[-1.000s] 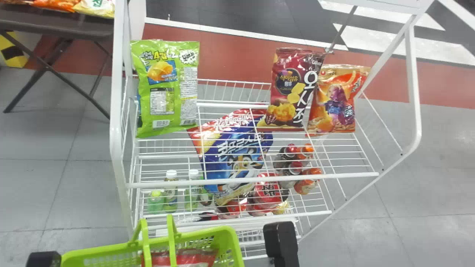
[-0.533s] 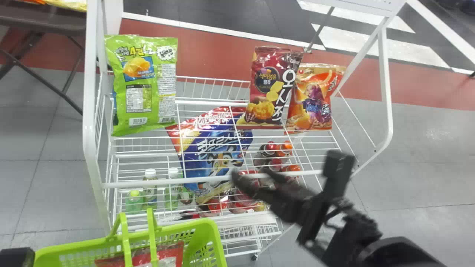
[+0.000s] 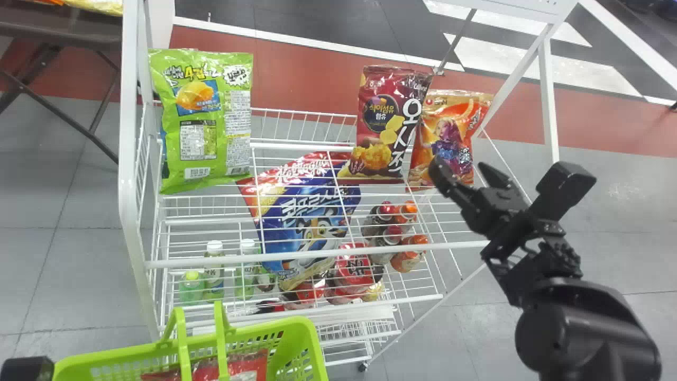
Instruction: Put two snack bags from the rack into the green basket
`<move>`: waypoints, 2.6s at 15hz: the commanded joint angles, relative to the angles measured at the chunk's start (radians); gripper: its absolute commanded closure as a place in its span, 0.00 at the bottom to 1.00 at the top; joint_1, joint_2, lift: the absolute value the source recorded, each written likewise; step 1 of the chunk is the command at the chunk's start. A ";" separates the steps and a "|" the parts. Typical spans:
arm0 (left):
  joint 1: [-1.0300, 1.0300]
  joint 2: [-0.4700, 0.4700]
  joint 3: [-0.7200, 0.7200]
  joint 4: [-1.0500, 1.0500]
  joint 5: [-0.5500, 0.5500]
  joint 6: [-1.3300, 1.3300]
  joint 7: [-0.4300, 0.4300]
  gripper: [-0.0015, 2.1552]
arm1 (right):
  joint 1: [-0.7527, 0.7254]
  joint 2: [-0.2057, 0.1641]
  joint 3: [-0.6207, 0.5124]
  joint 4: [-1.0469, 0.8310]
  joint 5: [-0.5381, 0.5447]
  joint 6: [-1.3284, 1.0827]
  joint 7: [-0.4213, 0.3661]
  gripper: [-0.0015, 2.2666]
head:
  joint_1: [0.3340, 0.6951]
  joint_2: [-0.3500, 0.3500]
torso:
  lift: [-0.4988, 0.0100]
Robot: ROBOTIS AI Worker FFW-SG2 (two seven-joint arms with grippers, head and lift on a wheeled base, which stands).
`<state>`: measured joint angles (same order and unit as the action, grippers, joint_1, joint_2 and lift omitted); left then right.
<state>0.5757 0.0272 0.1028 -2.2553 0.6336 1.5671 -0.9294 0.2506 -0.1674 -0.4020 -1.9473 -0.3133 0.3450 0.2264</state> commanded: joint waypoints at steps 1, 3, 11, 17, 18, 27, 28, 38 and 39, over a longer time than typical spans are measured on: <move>0.001 0.007 -0.003 -0.003 0.000 0.004 -0.002 0.68 | -0.089 -0.003 -0.037 0.100 0.083 -0.036 0.002 0.03 | 1.00 0.00 | 0.97; 0.006 0.011 0.000 -0.001 0.001 0.004 -0.006 0.68 | -0.171 -0.018 -0.043 0.209 0.122 -0.036 0.022 0.03 | 1.00 0.00 | 0.97; 0.026 0.019 0.009 -0.001 0.000 0.004 -0.032 0.68 | -0.364 -0.041 -0.026 0.510 0.226 -0.122 0.071 0.04 | 1.00 0.00 | 0.97; 0.024 0.019 0.040 0.014 0.001 0.004 -0.043 0.68 | -0.476 -0.047 0.015 0.659 0.332 -0.134 0.096 0.35 | 1.00 0.00 | 0.97; 0.024 0.019 0.040 0.016 0.001 0.004 -0.043 0.68 | -0.493 -0.049 0.015 0.680 0.349 -0.100 0.097 0.58 | 1.00 0.00 | 0.97; 0.046 0.019 0.041 -0.001 0.001 0.004 -0.054 0.68 | -0.376 -0.049 -0.038 0.544 0.252 -0.070 0.068 0.92 | 1.00 0.00 | 0.97; 0.046 0.019 0.038 -0.003 0.001 0.004 -0.054 0.68 | -0.333 -0.046 -0.046 0.478 0.238 -0.048 0.047 0.92 | 1.00 0.00 | 0.97; 0.047 0.017 0.023 -0.012 0.003 0.004 -0.062 0.68 | 0.124 0.025 -0.135 -0.243 -0.092 0.289 0.033 0.92 | 1.00 0.00 | 0.97; 0.047 0.017 0.025 -0.012 0.005 0.004 -0.062 0.68 | 0.176 0.031 -0.149 -0.311 -0.139 0.378 0.033 0.92 | 1.00 0.00 | 0.97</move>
<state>0.6226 0.0444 0.1260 -2.2684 0.6367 1.5670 -0.9910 0.3518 -0.1501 -0.5317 -2.1508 -0.3893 0.6043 0.2592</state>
